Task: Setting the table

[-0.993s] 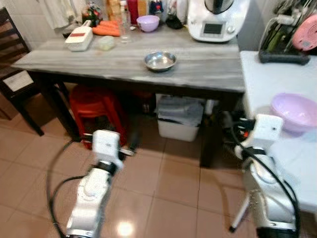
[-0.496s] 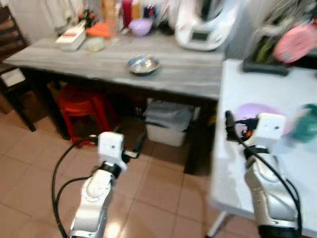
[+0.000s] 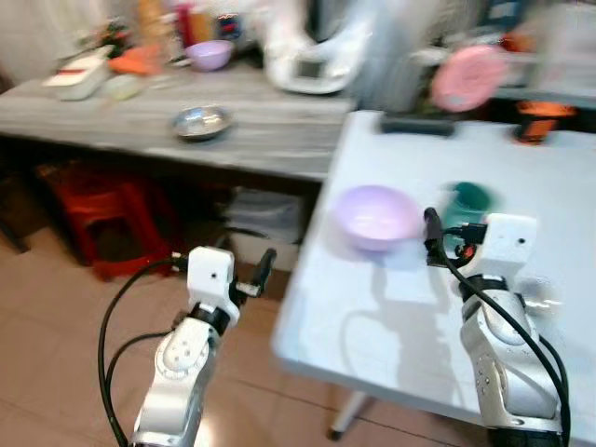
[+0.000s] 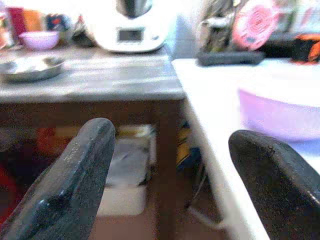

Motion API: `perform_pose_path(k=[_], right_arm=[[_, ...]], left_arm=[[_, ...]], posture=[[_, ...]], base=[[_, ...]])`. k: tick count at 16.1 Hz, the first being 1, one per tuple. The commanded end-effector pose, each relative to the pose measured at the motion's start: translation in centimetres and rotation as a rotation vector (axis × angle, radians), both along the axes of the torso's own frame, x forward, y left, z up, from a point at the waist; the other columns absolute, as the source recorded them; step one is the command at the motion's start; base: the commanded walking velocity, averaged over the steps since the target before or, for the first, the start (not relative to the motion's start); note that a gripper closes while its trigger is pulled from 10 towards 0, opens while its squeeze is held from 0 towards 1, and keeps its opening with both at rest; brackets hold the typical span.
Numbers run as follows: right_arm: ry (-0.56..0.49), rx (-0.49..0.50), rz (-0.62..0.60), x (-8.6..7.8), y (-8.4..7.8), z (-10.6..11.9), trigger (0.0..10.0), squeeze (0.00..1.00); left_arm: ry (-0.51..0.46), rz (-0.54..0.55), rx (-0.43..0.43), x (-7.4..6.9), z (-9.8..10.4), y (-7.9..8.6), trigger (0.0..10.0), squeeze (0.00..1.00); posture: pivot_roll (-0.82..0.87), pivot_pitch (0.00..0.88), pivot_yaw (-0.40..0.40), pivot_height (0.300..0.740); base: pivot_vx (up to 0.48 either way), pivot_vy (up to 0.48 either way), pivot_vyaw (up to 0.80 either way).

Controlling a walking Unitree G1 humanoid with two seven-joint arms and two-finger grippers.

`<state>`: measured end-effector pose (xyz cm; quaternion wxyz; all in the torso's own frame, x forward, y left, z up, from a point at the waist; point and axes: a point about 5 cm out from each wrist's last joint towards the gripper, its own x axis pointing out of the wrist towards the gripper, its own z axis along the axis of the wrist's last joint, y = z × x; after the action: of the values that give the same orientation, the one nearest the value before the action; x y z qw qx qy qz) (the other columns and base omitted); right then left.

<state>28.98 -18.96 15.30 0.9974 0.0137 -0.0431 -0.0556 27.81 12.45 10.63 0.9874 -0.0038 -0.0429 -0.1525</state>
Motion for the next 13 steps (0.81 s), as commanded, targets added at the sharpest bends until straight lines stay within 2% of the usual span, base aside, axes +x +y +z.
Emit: perform_pose_path(k=[1, 9, 13], right_arm=[[-0.032, 0.003, 0.022, 0.10, 0.76, 0.70, 10.0, 0.00], [-0.065, -0.068, 0.090, 0.34, 1.21, 1.33, 10.0, 0.00], [-0.061, -0.069, 0.110, 0.42, 1.31, 1.30, 10.0, 0.00]], left_arm=[[0.011, 0.019, 0.009, -0.14, -0.25, 0.83, 10.0, 0.00], [0.006, 0.006, -0.004, 0.08, -0.12, 0.61, 10.0, 0.00], [0.005, -0.005, -0.009, 0.11, -0.08, 0.50, 10.0, 0.00]], posture=[[-0.08, 0.045, 0.019, 0.740], [-0.08, 0.050, 0.022, 0.740], [-0.08, 0.052, 0.023, 0.740]], base=[[0.000, -0.360, 0.00], [0.000, 0.000, 0.00], [0.000, 0.000, 0.69]])
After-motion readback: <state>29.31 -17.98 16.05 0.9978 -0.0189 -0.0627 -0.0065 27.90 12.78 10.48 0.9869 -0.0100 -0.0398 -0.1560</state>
